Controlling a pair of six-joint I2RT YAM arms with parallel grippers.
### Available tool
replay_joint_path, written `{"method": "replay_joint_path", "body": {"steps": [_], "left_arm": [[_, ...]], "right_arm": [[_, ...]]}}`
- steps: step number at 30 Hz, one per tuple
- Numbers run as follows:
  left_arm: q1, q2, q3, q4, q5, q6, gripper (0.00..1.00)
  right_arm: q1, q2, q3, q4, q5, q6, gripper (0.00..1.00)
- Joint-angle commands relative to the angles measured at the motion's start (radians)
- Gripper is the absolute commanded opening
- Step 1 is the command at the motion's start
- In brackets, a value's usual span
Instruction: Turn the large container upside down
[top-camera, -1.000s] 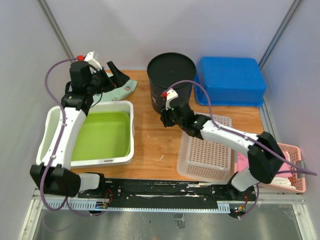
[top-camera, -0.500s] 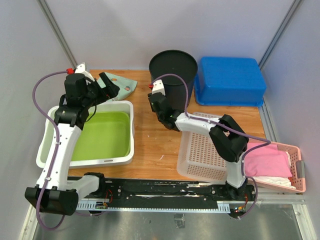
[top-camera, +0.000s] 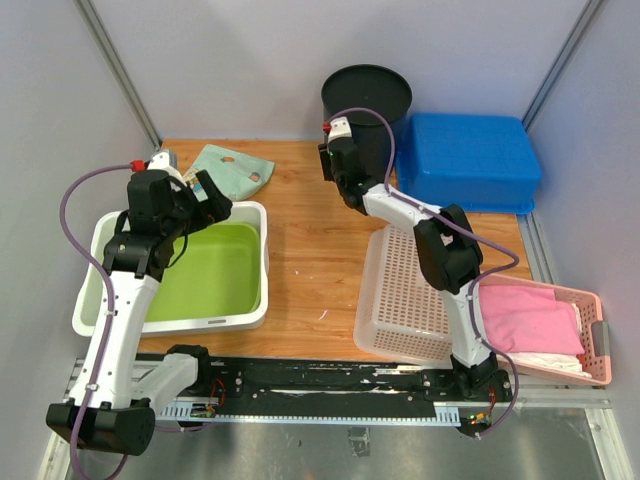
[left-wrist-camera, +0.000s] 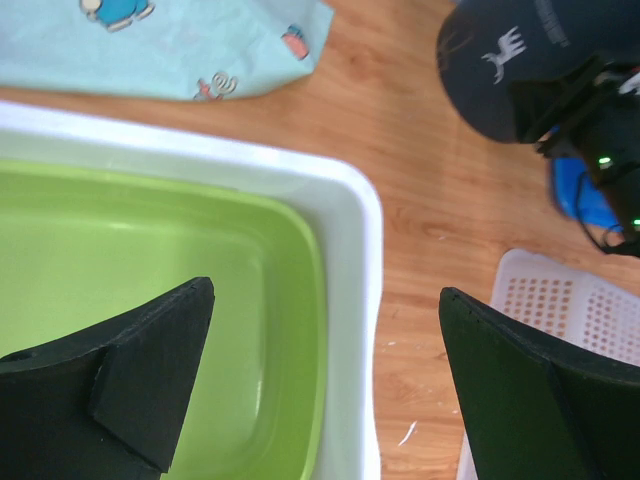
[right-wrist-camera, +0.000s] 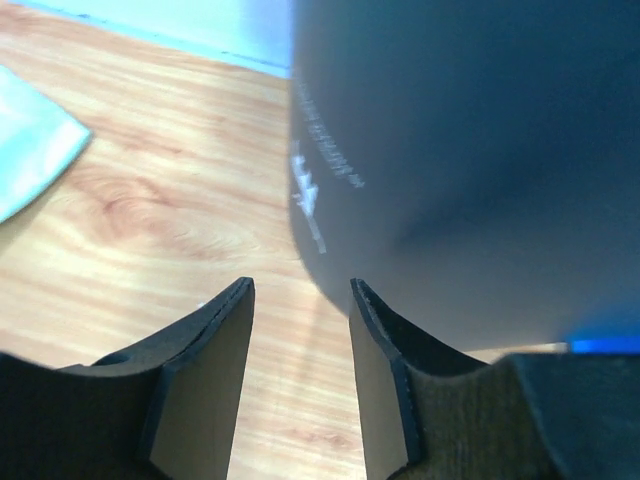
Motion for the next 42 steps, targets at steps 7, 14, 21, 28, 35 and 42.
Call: {"method": "replay_joint_path", "body": {"steps": [7,14,21,28,35,42], "left_arm": [[-0.003,-0.043,-0.201,-0.085,-0.119,0.027,0.99],[-0.051,0.048,-0.255,-0.046,-0.057,0.007,0.99],[-0.141,0.105,-0.342,0.029,-0.009,-0.109,0.99],[-0.149,0.176,-0.456,0.169,-0.090,-0.244,0.95],[-0.051,0.299,-0.402,0.045,-0.221,-0.269,0.94],[0.009,0.247,-0.318,0.032,-0.225,-0.227,0.93]], "right_arm": [[0.103,-0.325,-0.130,-0.228,-0.269,0.053,0.50],[0.107,-0.630,-0.471,-0.275,-0.263,0.125,0.50],[0.104,-0.810,-0.613,-0.400,-0.174,0.113,0.50],[0.103,-0.865,-0.623,-0.429,-0.161,0.127,0.50],[0.104,-0.887,-0.619,-0.431,-0.153,0.130,0.50],[0.103,-0.914,-0.628,-0.438,-0.144,0.118,0.50]]}}
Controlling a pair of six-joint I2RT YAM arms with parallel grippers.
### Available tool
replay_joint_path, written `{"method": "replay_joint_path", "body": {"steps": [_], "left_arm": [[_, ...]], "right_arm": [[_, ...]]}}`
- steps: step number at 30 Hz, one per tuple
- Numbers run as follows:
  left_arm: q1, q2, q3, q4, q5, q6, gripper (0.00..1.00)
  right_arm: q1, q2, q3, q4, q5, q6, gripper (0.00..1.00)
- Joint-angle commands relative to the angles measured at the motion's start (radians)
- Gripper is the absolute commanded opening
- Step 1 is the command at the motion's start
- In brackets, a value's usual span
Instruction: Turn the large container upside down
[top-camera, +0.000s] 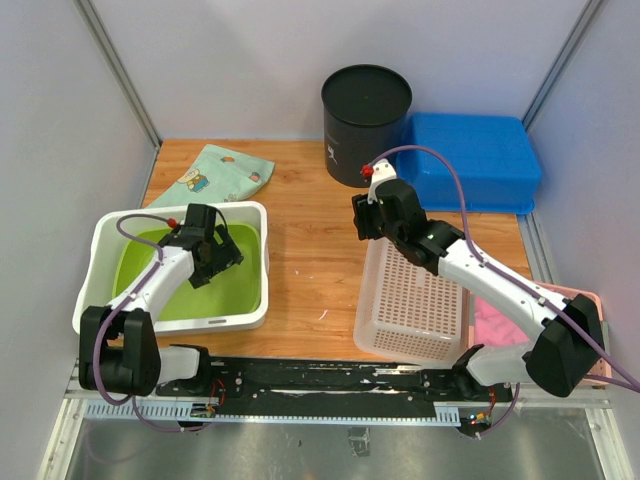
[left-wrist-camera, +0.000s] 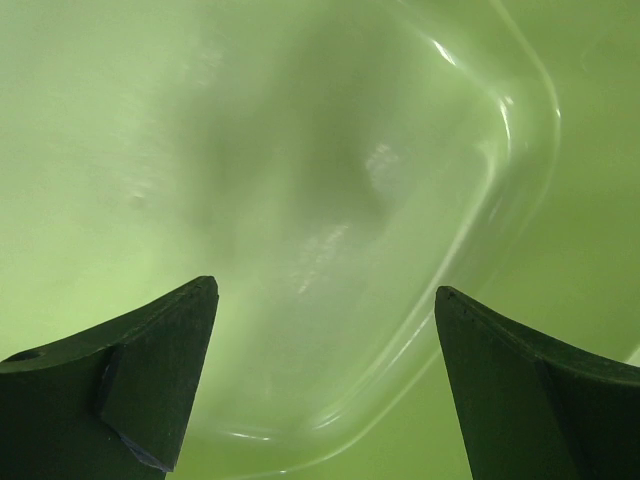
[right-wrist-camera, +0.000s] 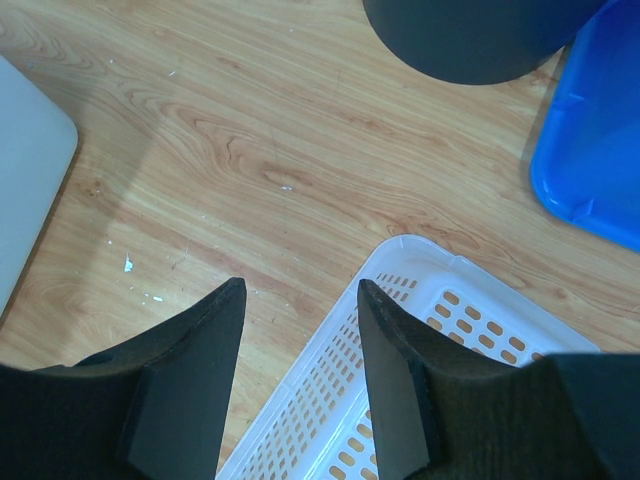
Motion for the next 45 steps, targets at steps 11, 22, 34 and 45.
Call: {"method": "replay_joint_path", "body": {"steps": [11,22,34,45], "left_arm": [[-0.063,-0.004,0.157,0.117,0.069,-0.118,0.94],[-0.138,0.153,0.159,0.231,-0.068,-0.241,0.91],[-0.146,0.262,0.211,0.184,-0.055,-0.231,0.50],[-0.151,0.022,0.311,0.110,-0.021,-0.192,0.01]], "right_arm": [[-0.008,-0.005,0.008,-0.005,0.001,0.007,0.50],[-0.009,-0.025,-0.001,-0.023,0.006,-0.003,0.50],[-0.008,-0.017,-0.013,-0.015,-0.020,0.018,0.50],[-0.009,0.001,-0.001,-0.011,-0.023,0.017,0.50]]}}
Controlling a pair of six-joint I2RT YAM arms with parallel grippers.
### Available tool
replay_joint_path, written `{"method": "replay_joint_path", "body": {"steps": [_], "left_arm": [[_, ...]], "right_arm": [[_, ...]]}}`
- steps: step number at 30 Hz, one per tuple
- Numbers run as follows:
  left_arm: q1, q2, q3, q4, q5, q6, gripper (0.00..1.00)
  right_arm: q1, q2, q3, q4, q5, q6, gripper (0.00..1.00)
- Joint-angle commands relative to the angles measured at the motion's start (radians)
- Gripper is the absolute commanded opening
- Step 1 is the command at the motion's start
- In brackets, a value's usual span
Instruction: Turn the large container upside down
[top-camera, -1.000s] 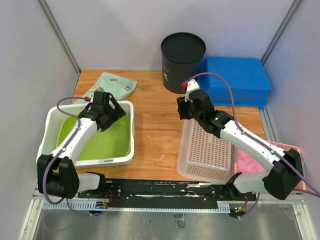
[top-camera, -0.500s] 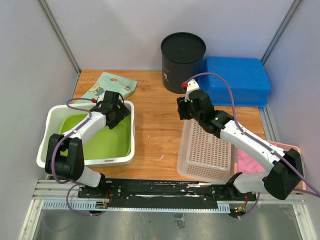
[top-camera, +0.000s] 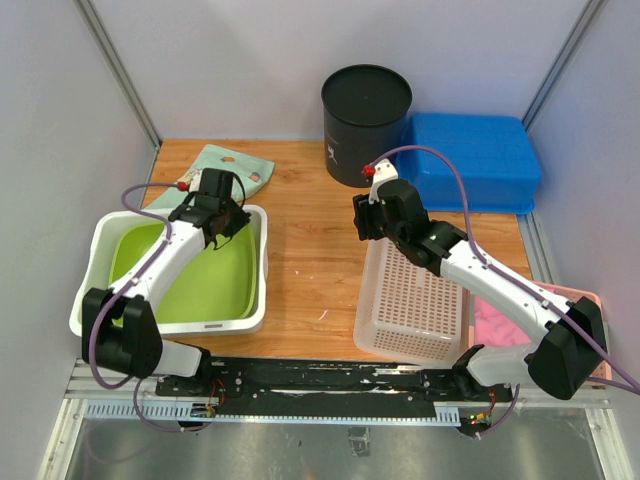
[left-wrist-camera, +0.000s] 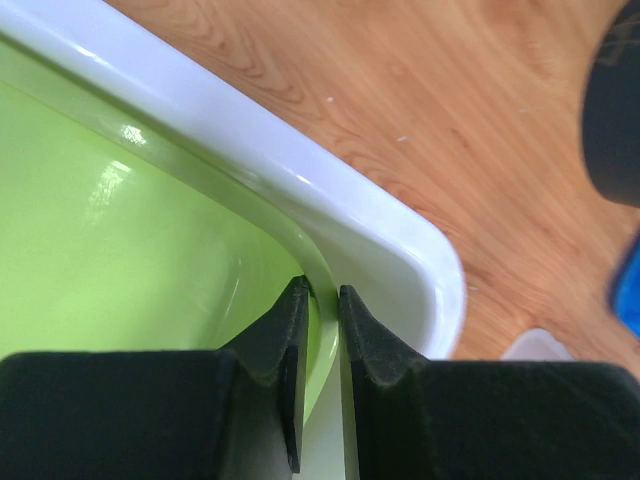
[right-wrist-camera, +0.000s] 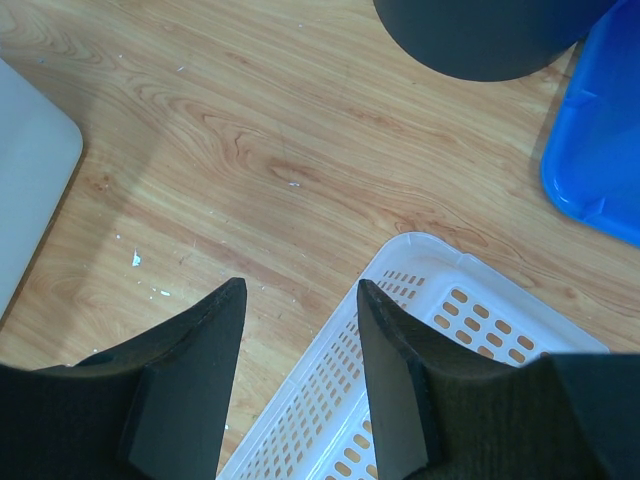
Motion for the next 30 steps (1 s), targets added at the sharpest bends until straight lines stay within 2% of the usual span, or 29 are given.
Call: {"method": "replay_joint_path", "body": {"steps": [1,4,14,16,18,20,22,25,30], "left_arm": [[-0.001,-0.124,0.054,-0.021,-0.006,0.031,0.00],[-0.001,-0.186,0.078,-0.030,0.004,0.046,0.00],[0.000,-0.345,0.276,0.014,0.197,0.153,0.00],[-0.001,-0.353,0.304,0.013,0.221,0.170,0.00],[-0.001,-0.355,0.313,0.014,0.236,0.182,0.00],[-0.001,-0.350,0.309,0.013,0.236,0.190,0.00],[-0.001,-0.345,0.299,0.015,0.243,0.190,0.00],[-0.001,-0.347,0.285,0.029,0.253,0.194,0.00],[0.000,-0.350,0.292,0.024,0.244,0.208,0.00]], "right_arm": [[-0.008,0.010,0.001,-0.003,-0.012,0.014,0.50],[-0.009,0.016,0.003,-0.002,-0.025,0.020,0.49],[-0.009,-0.012,-0.002,0.003,-0.023,0.040,0.49],[-0.009,-0.016,0.007,0.022,-0.082,0.061,0.49],[-0.008,-0.025,0.005,0.080,-0.225,0.119,0.50],[0.002,-0.035,-0.035,0.246,-0.376,0.194,0.51],[0.049,-0.030,-0.081,0.413,-0.438,0.260,0.54],[0.152,0.034,-0.058,0.486,-0.355,0.251,0.53],[0.223,0.169,0.080,0.466,-0.315,0.313,0.49]]}}
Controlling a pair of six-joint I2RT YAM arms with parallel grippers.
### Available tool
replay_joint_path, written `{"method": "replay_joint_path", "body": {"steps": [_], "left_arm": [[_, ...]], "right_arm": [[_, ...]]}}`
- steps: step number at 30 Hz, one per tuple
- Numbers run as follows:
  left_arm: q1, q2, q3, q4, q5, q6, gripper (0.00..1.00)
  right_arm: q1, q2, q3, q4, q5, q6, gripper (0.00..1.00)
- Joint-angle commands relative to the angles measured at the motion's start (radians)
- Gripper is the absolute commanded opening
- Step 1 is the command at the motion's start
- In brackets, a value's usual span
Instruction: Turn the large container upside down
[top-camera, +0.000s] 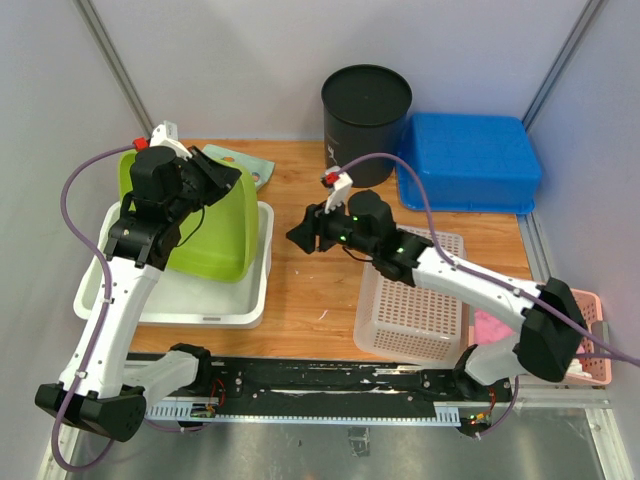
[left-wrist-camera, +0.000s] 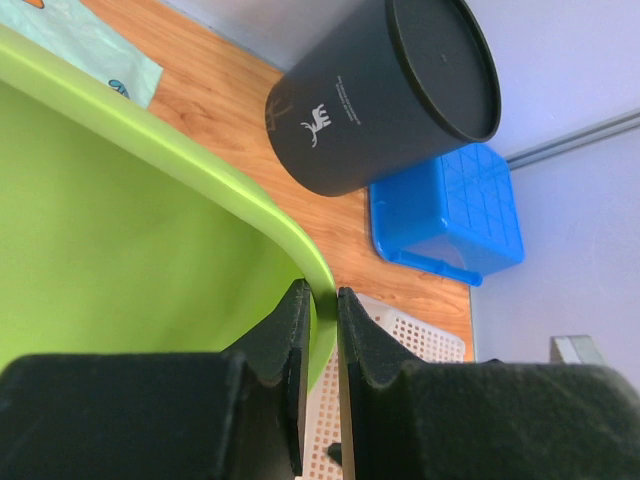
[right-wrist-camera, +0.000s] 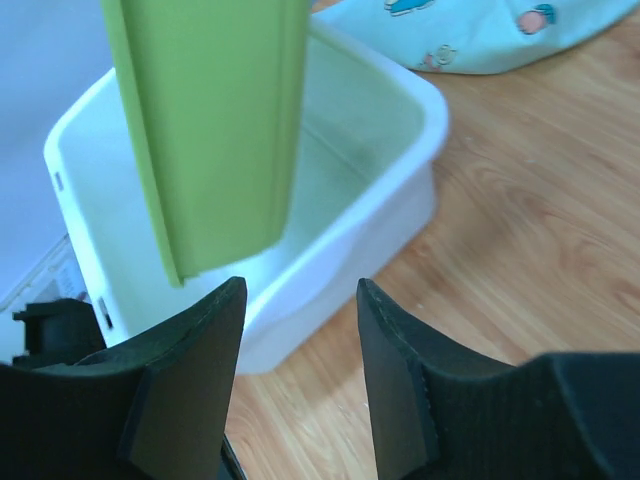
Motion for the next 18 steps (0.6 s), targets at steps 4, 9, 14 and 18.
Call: {"method": "replay_joint_path", "body": {"steps": [4,9,14,18], "left_arm": [[-0.002,-0.017,0.017,0.055,0.011,0.047,0.00],[-0.002,-0.019,0.007,0.063,0.007,0.035,0.00],[-0.002,-0.018,0.008,0.074,0.006,0.027,0.00],[-0.002,-0.022,0.006,0.075,0.008,0.028,0.00]], "right_arm": [[0.130,0.101,0.128,0.119,0.125,0.099,0.50],[0.186,0.109,0.173,0.070,0.291,0.127,0.52],[0.222,0.164,0.258,-0.017,0.413,0.150,0.53],[0.241,0.234,0.358,-0.092,0.487,0.148,0.53]]}}
